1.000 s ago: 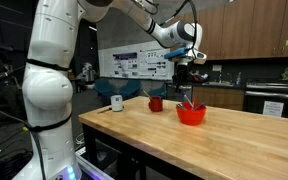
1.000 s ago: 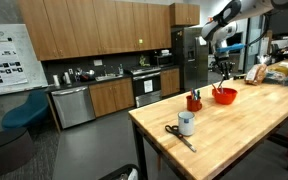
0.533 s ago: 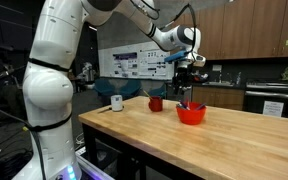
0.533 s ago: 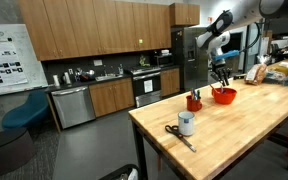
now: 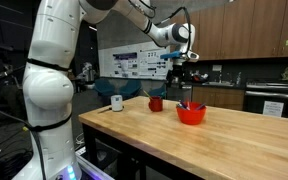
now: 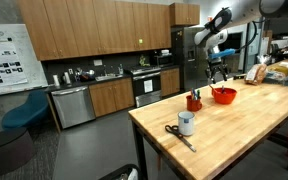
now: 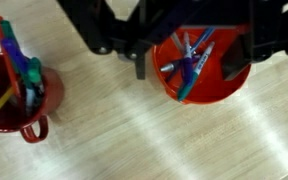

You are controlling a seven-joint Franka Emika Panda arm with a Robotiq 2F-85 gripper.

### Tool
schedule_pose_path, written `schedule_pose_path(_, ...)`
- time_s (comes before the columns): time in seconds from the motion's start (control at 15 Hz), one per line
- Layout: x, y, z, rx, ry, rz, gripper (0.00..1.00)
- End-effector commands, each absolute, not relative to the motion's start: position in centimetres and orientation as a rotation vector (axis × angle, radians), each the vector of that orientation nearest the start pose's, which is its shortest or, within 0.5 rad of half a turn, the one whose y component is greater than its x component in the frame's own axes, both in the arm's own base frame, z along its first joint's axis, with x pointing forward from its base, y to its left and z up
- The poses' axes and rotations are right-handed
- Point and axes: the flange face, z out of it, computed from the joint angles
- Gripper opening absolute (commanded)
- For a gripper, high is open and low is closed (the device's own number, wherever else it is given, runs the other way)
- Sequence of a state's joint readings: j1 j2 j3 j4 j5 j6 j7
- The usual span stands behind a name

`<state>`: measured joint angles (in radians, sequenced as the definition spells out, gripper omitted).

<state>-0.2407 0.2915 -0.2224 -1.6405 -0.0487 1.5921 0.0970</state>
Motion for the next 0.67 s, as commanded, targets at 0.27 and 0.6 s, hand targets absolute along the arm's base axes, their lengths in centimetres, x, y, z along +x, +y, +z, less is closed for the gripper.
schedule_pose_path(0.27, 56.2, -21.3, 42.9, -2.926, 0.656, 0.326, 1.00)
schedule_pose_path(0.6, 56.7, -19.5, 41.4, -2.881, 0.552, 0.338, 1.00)
